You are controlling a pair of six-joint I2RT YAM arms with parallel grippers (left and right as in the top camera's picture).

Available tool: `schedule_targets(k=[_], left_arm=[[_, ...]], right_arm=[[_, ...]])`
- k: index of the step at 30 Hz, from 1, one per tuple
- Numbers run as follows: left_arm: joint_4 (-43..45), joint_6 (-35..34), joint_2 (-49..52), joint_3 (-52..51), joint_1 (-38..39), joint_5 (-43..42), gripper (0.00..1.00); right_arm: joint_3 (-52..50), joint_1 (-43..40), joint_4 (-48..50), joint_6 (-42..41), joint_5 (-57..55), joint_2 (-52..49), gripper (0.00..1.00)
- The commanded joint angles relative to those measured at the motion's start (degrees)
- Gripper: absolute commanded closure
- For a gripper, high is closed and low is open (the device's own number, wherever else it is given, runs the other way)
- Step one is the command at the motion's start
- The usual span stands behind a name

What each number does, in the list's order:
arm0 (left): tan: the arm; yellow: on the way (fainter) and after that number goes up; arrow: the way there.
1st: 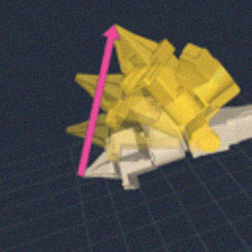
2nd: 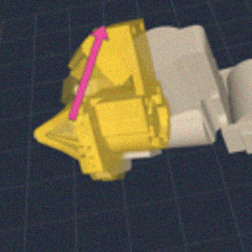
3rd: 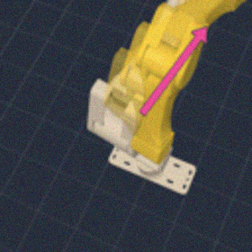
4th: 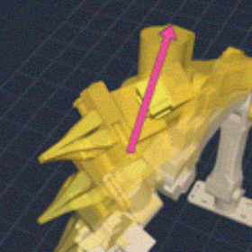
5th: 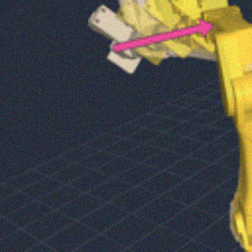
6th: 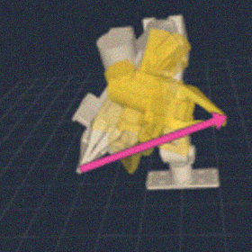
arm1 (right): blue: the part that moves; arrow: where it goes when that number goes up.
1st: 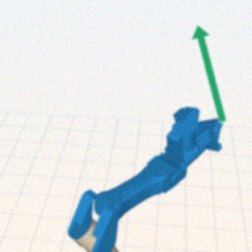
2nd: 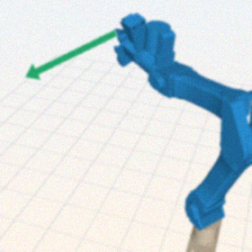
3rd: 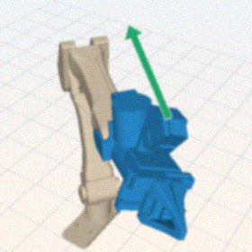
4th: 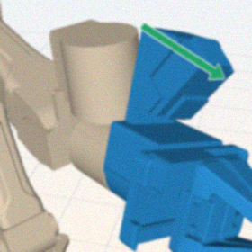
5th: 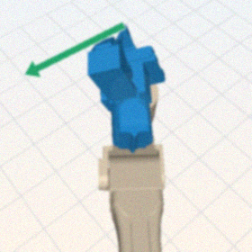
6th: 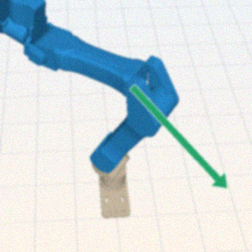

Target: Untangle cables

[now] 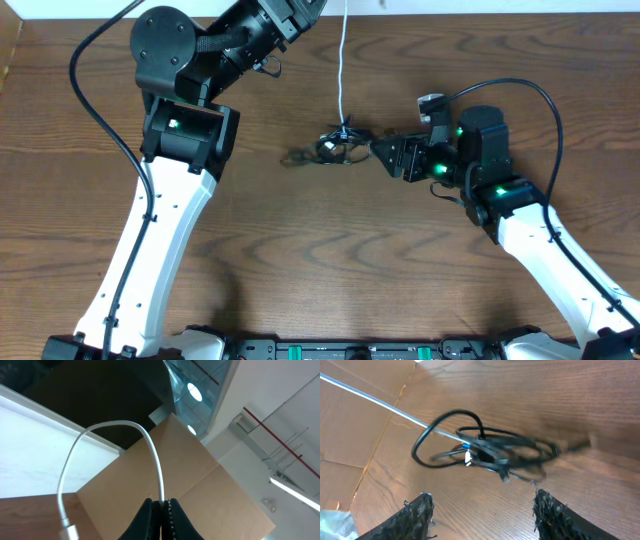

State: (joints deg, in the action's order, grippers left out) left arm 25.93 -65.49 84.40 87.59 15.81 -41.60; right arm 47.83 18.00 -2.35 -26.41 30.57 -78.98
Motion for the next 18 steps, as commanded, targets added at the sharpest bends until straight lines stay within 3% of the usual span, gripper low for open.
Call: schedule_targets(k=[1, 18], left_arm=[[0.8, -0.2, -1.3, 1.7, 0.0, 0.7, 0.93], [0.0, -0.2, -1.3, 1.7, 0.0, 0.9, 0.93]], right_arm=[[0.8, 1.8, 0.2, -0.5, -2.6, -1.9, 0.37], [0.8, 4.6, 7.0, -4.9, -2.0, -9.5, 0.45]])
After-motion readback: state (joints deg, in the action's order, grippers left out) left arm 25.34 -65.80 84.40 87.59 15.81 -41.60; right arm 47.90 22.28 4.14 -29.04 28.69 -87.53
